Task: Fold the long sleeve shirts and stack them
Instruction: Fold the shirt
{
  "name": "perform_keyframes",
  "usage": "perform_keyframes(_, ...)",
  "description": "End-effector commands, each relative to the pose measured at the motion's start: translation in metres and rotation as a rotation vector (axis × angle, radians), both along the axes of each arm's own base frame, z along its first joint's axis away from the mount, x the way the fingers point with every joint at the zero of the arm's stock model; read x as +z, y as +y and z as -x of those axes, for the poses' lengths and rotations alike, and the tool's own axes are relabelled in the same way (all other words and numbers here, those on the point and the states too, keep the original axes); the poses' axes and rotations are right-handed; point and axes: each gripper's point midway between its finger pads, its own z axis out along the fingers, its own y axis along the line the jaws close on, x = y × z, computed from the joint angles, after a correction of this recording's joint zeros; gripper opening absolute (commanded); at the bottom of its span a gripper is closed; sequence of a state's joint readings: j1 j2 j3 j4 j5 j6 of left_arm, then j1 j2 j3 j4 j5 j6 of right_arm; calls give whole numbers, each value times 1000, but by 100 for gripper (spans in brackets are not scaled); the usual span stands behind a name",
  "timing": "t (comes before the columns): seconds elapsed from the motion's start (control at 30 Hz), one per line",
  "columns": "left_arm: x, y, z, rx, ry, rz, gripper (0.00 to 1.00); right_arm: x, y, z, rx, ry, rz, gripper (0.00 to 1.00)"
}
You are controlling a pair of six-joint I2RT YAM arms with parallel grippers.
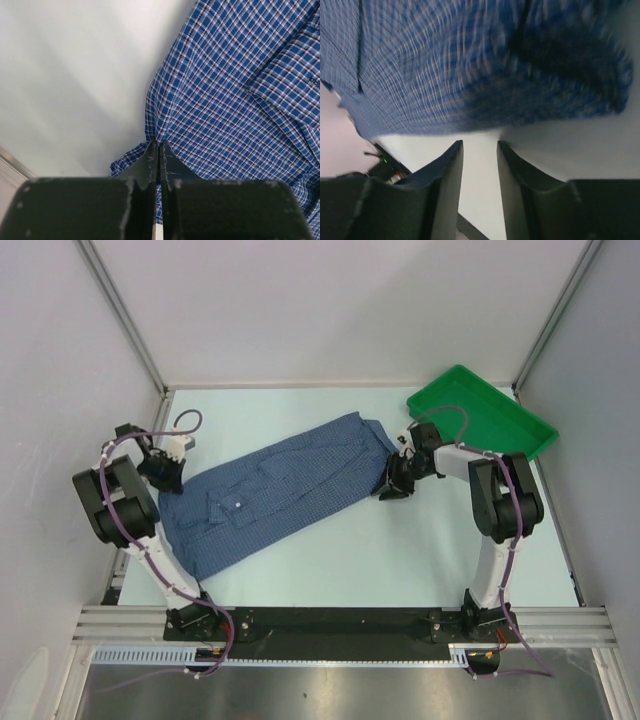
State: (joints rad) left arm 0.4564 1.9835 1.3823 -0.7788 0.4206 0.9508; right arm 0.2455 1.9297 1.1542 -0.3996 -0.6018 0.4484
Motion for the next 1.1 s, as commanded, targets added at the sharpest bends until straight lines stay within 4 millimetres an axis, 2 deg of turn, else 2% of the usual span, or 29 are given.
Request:
perform_keyframes(0.0, -11, -15, 45, 24, 138, 58, 2, 2, 5, -59, -98, -110, -12, 33)
perform_keyframes(0.03, -9, -18, 45, 29, 133, 73, 2, -8, 5, -63, -101, -93, -8, 20)
perform_keyframes(0.1, -7, -21, 47, 40, 138, 94, 2, -3, 7, -79, -97, -121, -13, 14)
perform_keyframes(0.17, -4, -26, 47, 46, 131, 114, 2, -9, 0, -90, -112, -129, 13, 1)
perform_keyframes(0.2, -5, -28, 49, 48, 135, 123, 2, -10, -2, -95, -112, -140, 19, 0)
perform_keyframes(0.23, -5, -29, 50, 52, 137, 128, 3, -5, -9, -109, -124, -174, 39, 0)
perform_keyframes(0.27, -4, -31, 52, 51, 136, 134, 3, -13, -13, -111, -126, -161, 52, 0)
perform_keyframes(0.4, -3, -33, 57, 56, 139, 133, 8, -16, -37, -134, -144, -209, 153, 0)
perform_keyframes(0.47, -2, -36, 60, 59, 144, 142, 15, -14, -51, -147, -147, -248, 211, 0)
perform_keyframes(0.53, 3, -38, 63, 53, 134, 144, 22, -21, -61, -156, -137, -261, 270, 0)
perform_keyframes(0.57, 2, -41, 67, 49, 140, 153, 26, -14, -63, -168, -109, -310, 291, 0)
perform_keyframes(0.6, 4, -42, 68, 37, 131, 153, 36, -20, -64, -174, -93, -317, 311, 0)
perform_keyframes(0.63, 8, -43, 69, 32, 121, 149, 40, -22, -65, -178, -81, -320, 327, 0)
perform_keyframes(0.67, 7, -45, 72, 28, 123, 149, 45, -8, -62, -194, -60, -377, 326, 0)
perform_keyframes(0.7, 8, -46, 74, 25, 121, 151, 51, -15, -57, -196, -35, -373, 330, 0)
perform_keyframes(0.8, 11, -49, 74, 21, 111, 161, 56, -5, -47, -200, 9, -401, 309, 0)
perform_keyframes(0.83, 14, -50, 72, 21, 100, 168, 57, 3, -43, -197, 18, -407, 295, 0)
perform_keyframes(0.9, 18, -53, 71, 13, 89, 172, 62, 7, -43, -186, 28, -381, 280, 0)
perform_keyframes(0.93, 20, -52, 69, 10, 81, 166, 63, 19, -40, -179, 28, -379, 263, 4)
perform_keyframes(0.97, 23, -52, 67, 1, 70, 160, 63, 23, -39, -174, 26, -372, 252, 6)
perform_keyframes(1.0, 24, -55, 65, -14, 62, 154, 63, 13, -41, -157, 23, -326, 250, 10)
perform_keyframes(1.03, 26, -56, 64, -21, 56, 152, 64, 32, -37, -158, -7, -364, 218, 24)
perform_keyframes(1.07, 27, -59, 62, -28, 52, 157, 64, 33, -34, -151, -11, -360, 201, 30)
